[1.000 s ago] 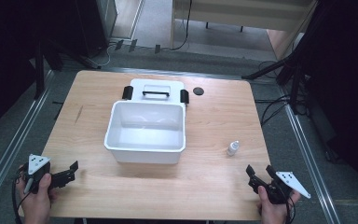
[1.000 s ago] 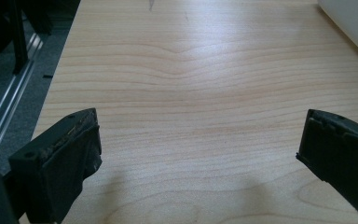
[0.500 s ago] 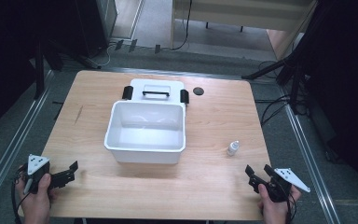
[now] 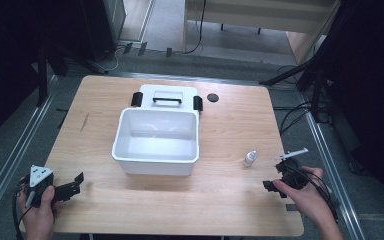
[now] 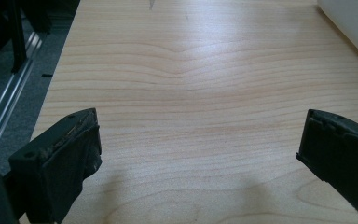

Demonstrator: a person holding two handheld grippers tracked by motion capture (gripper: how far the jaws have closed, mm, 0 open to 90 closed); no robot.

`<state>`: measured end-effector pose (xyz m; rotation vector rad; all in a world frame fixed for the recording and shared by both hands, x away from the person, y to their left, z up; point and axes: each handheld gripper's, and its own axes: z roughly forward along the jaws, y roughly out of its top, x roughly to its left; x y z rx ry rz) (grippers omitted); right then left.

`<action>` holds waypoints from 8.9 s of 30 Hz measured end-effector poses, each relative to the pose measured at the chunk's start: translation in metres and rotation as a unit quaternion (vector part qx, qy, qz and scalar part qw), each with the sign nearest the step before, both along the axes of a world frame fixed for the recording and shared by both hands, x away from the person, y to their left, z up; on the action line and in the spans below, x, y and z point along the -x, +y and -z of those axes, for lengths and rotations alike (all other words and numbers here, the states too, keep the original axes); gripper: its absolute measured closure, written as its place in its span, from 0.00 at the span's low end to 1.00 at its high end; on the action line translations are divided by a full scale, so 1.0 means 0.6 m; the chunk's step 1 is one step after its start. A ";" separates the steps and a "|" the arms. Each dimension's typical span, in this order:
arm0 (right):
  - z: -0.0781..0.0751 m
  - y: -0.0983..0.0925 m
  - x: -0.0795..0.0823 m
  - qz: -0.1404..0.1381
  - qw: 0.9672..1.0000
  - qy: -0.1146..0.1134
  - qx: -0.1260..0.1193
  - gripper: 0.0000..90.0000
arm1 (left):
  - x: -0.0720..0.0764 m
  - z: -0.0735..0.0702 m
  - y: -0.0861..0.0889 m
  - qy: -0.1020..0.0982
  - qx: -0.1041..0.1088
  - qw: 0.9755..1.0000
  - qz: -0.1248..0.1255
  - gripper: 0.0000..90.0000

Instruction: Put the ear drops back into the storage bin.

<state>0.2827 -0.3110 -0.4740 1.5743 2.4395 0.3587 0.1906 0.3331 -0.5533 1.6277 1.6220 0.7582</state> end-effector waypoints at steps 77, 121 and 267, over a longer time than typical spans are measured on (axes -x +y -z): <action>-0.078 0.138 -0.179 0.061 0.988 0.138 0.034 0.80 | -0.001 0.000 0.000 0.003 0.003 1.000 0.001 0.00; -0.259 0.319 -0.164 -0.039 0.995 0.088 0.031 0.80 | -0.002 0.000 0.001 0.004 0.005 1.000 0.003 0.00; -0.067 0.487 -0.106 -0.182 0.969 0.143 0.088 0.80 | -0.002 0.000 0.000 0.005 0.001 1.000 0.008 0.00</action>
